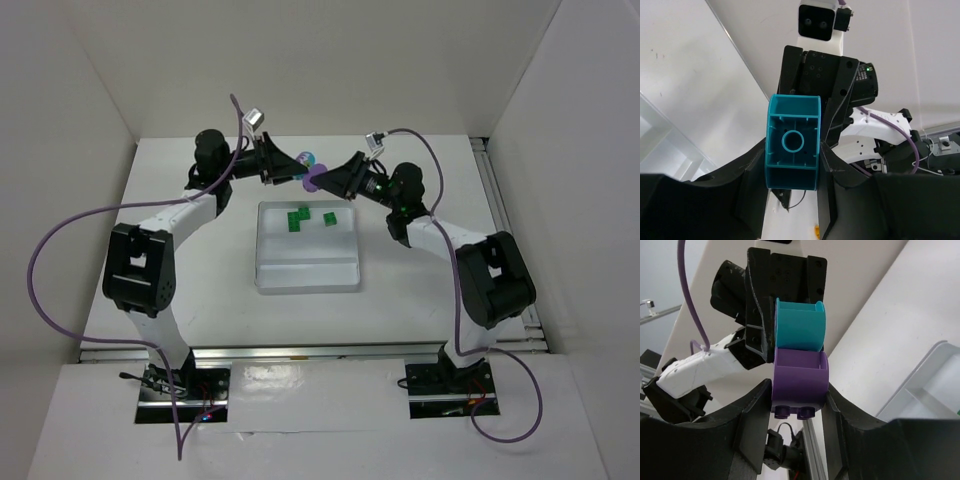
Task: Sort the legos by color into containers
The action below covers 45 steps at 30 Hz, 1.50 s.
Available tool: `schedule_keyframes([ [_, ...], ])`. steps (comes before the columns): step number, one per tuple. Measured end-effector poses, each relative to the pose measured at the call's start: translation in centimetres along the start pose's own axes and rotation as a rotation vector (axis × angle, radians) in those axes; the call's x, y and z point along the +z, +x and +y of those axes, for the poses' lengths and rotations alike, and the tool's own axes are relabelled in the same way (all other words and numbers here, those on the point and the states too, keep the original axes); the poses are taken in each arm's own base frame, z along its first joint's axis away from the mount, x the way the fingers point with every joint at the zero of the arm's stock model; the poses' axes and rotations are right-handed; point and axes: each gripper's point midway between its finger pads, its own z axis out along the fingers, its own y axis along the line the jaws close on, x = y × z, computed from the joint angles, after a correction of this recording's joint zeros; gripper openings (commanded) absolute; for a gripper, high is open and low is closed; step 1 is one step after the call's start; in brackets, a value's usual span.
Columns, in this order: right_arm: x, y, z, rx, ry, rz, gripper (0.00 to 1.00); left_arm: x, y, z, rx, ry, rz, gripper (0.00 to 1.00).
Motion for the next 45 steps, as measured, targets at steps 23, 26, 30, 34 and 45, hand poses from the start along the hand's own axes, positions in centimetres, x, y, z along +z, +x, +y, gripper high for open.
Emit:
schedule_keyframes([
  [23,-10.5,1.0,-6.1,-0.286,0.656,0.055,0.0,-0.5,1.0,5.5,0.182,-0.596,0.027,0.0],
  [26,-12.5,1.1,-6.9,-0.306,0.761,0.06,0.0,0.2,4.7,7.8,0.22,-0.746,0.115,0.0],
  [30,-14.7,2.0,-7.4,-0.31,0.843,0.071,0.0,0.5,8.0,10.9,0.266,-0.897,0.211,0.0],
  [34,-16.4,3.0,-7.6,-0.299,0.897,0.088,0.0,0.1,10.5,14.6,0.287,-1.027,0.289,0.0],
  [45,-18.0,5.7,-8.0,-0.301,0.968,0.153,0.0,-0.6,14.5,18.3,0.354,-1.197,0.398,0.0],
])
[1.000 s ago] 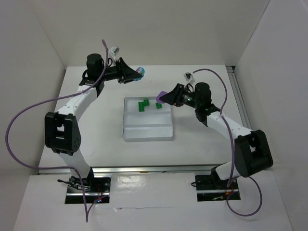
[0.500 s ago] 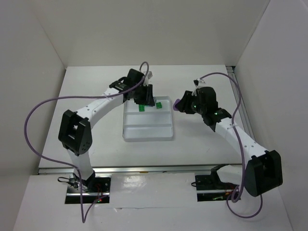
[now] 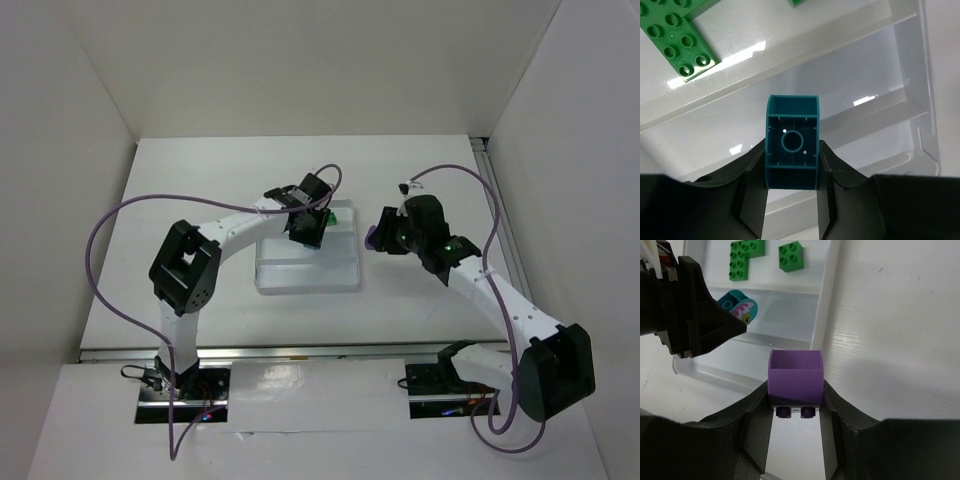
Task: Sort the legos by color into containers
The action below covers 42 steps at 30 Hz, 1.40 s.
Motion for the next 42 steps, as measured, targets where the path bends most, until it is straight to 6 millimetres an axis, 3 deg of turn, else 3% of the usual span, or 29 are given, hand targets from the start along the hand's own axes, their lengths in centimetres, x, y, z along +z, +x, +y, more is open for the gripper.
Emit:
schedule_keyframes([
  [1,0.0,0.2,0.0,-0.002,0.003,0.005,0.0,0.0,0.1,0.0,0.002,-0.006,0.0,0.01],
  [5,0.1,0.6,0.1,-0.014,0.013,0.012,0.0,0.2,0.2,0.5,0.002,-0.033,-0.004,0.55],
  [6,0.2,0.7,0.3,-0.02,0.014,0.015,0.0,0.2,0.2,0.6,0.001,-0.041,-0.005,0.73],
  [9,0.5,1.3,0.7,-0.036,0.016,0.028,0.0,0.1,0.0,1.0,0.002,-0.059,-0.012,0.9],
  [16,1.8,3.2,2.4,-0.095,0.011,0.085,0.0,-2.2,-0.4,0.9,0.009,-0.072,-0.039,0.94],
  [21,3.1,5.0,4.7,-0.159,-0.012,0.126,0.0,-6.8,-2.7,1.0,-0.013,-0.097,-0.128,0.91],
  [25,4.5,6.9,4.7,-0.19,0.003,0.177,0.02,-11.8,-5.8,2.5,-0.108,-0.102,-0.256,0.93],
  [30,5.6,7.8,4.4,-0.206,0.019,0.201,0.27,-16.7,-7.8,6.3,-0.243,-0.119,-0.378,0.94],
  [32,5.9,7.8,4.6,-0.217,0.015,0.201,0.48,-17.8,-8.1,7.3,-0.272,-0.124,-0.405,0.94],
  [35,5.9,7.9,5.1,-0.234,0.002,0.199,0.54,-18.1,-8.3,7.6,-0.296,-0.119,-0.413,0.94],
  [39,5.8,7.8,5.6,-0.248,-0.01,0.193,0.71,-17.9,-8.0,7.5,-0.298,-0.112,-0.4,0.94],
  [42,5.5,7.5,5.7,-0.257,-0.012,0.182,0.75,-17.9,-8.0,7.5,-0.297,-0.107,-0.399,0.94],
])
